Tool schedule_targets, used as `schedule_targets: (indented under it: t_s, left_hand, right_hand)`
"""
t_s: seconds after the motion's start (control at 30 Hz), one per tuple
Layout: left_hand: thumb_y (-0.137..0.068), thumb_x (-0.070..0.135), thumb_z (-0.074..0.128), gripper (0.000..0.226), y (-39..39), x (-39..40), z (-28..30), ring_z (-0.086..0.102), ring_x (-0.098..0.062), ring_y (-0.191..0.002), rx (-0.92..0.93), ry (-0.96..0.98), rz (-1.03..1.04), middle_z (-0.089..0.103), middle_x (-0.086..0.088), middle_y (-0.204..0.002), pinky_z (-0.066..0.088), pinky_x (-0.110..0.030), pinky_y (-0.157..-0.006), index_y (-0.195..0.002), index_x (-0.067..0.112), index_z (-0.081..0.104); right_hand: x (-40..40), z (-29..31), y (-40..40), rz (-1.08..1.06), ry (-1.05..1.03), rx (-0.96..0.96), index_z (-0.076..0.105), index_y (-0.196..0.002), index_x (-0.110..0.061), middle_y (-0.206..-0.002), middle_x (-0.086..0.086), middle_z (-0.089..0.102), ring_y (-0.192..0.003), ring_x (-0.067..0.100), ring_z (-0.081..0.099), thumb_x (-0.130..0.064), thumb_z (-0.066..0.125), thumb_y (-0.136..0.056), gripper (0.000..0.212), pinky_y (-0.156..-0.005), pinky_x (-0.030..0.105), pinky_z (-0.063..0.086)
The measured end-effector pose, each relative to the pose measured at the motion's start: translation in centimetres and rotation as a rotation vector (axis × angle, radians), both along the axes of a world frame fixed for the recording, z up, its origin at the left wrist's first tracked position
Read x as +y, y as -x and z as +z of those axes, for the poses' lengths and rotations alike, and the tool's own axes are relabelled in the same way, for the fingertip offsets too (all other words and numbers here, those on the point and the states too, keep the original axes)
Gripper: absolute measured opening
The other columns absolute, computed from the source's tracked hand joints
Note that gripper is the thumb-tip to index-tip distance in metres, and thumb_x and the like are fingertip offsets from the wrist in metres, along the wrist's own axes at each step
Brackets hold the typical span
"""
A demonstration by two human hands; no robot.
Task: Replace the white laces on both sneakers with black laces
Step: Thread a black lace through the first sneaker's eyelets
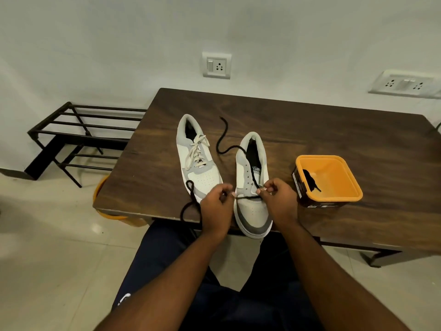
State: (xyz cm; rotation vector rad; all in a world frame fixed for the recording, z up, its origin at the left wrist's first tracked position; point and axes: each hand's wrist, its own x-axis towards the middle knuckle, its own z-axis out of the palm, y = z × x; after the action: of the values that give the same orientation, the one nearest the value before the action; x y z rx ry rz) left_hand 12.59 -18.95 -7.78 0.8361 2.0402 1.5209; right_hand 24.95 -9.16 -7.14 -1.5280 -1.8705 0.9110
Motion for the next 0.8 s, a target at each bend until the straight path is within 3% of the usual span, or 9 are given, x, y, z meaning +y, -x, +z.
schedule_targets:
  t_s: [0.13, 0.23, 0.33, 0.4, 0.5, 0.57, 0.67, 0.73, 0.8]
  left_hand:
    - [-0.089, -0.011, 0.059, 0.019, 3.4, 3.7, 6.6, 0.064, -0.019, -0.080, -0.546, -0.510, 0.197, 0.068, -0.010, -0.095, 0.057, -0.031, -0.074, -0.102, 0.001, 0.065]
    - [-0.099, 0.003, 0.051, 0.016, 7.3, 6.3, 11.4, 0.067, -0.021, -0.082, -0.731, -0.574, 0.218, 0.067, -0.010, -0.108, 0.057, -0.032, -0.066, -0.107, 0.010, 0.063]
    - [-0.105, 0.017, 0.042, 0.021, 8.8, 7.0, 13.6, 0.063, -0.015, -0.060, -0.673, -0.514, 0.075, 0.068, -0.006, -0.110, 0.047, -0.026, -0.047, -0.111, 0.018, 0.062]
    - [-0.106, 0.020, 0.040, 0.025, 8.6, 6.7, 13.9, 0.047, -0.010, -0.043, -0.573, -0.371, -0.202, 0.071, -0.005, -0.089, 0.032, -0.020, -0.038, -0.109, 0.016, 0.065]
    - [-0.104, 0.017, 0.044, 0.029, 6.8, 5.0, 13.6, 0.031, -0.006, -0.032, -0.385, -0.005, -0.838, 0.060, -0.009, -0.062, 0.016, -0.019, -0.033, -0.094, 0.010, 0.070]
    - [-0.102, 0.014, 0.045, 0.029, 5.6, 3.8, 12.7, 0.027, -0.006, -0.030, -0.309, 0.183, -1.090, 0.051, -0.010, -0.055, 0.011, -0.024, -0.037, -0.091, 0.004, 0.070]
    - [-0.102, 0.015, 0.046, 0.027, 5.3, 2.6, 11.1, 0.022, -0.005, -0.030, -0.391, 0.217, -1.065, 0.040, -0.006, -0.049, 0.010, -0.022, -0.036, -0.095, 0.000, 0.068]
    - [-0.102, 0.017, 0.049, 0.022, 6.1, 1.8, 10.0, 0.021, -0.006, -0.032, -0.428, 0.149, -0.949, 0.036, -0.004, -0.051, 0.013, -0.017, -0.035, -0.104, 0.006, 0.068]
    - [-0.102, 0.017, 0.050, 0.021, 7.3, 1.2, 8.6, 0.020, -0.007, -0.035, -0.468, 0.054, -0.717, 0.035, -0.003, -0.055, 0.016, -0.016, -0.036, -0.117, 0.013, 0.064]
  right_hand:
    - [0.0, 0.5, 0.6, 0.036, -0.008, -0.088, 0.048, -0.071, -0.024, -0.081, 0.000, 0.059, -0.074, 0.018, 0.054, -0.013, 0.068, -0.083, 0.026, -0.057, 0.027, 0.036]
    - [-0.1, 0.9, 1.1, 0.051, -0.025, -0.124, 0.046, -0.073, -0.023, -0.088, 0.001, 0.058, -0.078, 0.022, 0.056, -0.006, 0.057, -0.084, 0.023, -0.063, 0.031, 0.040]
    - [-0.4, 1.1, 1.4, 0.063, -0.034, -0.156, 0.051, -0.080, -0.020, -0.094, 0.002, 0.054, -0.084, 0.027, 0.056, -0.003, 0.053, -0.084, 0.018, -0.067, 0.033, 0.040]
    - [-0.1, 1.2, 1.5, 0.052, -0.044, -0.142, 0.054, -0.088, -0.023, -0.101, 0.003, 0.051, -0.095, 0.029, 0.056, -0.005, 0.062, -0.082, 0.020, -0.073, 0.033, 0.042]
    - [0.4, 2.5, 1.7, 0.088, -0.101, 0.030, 0.054, -0.126, -0.026, -0.129, 0.005, 0.045, -0.119, 0.024, 0.046, -0.014, 0.080, -0.074, 0.059, -0.098, 0.036, 0.041]
    - [0.7, 3.8, 1.9, 0.226, -0.200, 0.072, 0.046, -0.140, -0.028, -0.148, 0.005, 0.033, -0.133, 0.022, 0.033, -0.016, 0.078, -0.077, 0.072, -0.108, 0.036, 0.031]
    - [1.1, 4.9, 2.5, 0.502, -0.197, 0.048, 0.060, -0.122, -0.038, -0.155, -0.006, 0.028, -0.136, 0.014, 0.021, -0.017, 0.071, -0.084, 0.045, -0.112, 0.038, 0.021]
    - [1.8, 4.8, 2.6, 0.613, -0.137, 0.094, 0.071, -0.100, -0.036, -0.148, -0.010, 0.038, -0.138, 0.017, 0.028, -0.010, 0.071, -0.085, 0.030, -0.114, 0.044, 0.025]
    - [2.4, 5.0, 2.0, 0.608, -0.050, 0.147, 0.075, -0.096, -0.029, -0.138, -0.008, 0.051, -0.134, 0.017, 0.042, -0.009, 0.073, -0.083, 0.023, -0.113, 0.040, 0.032]
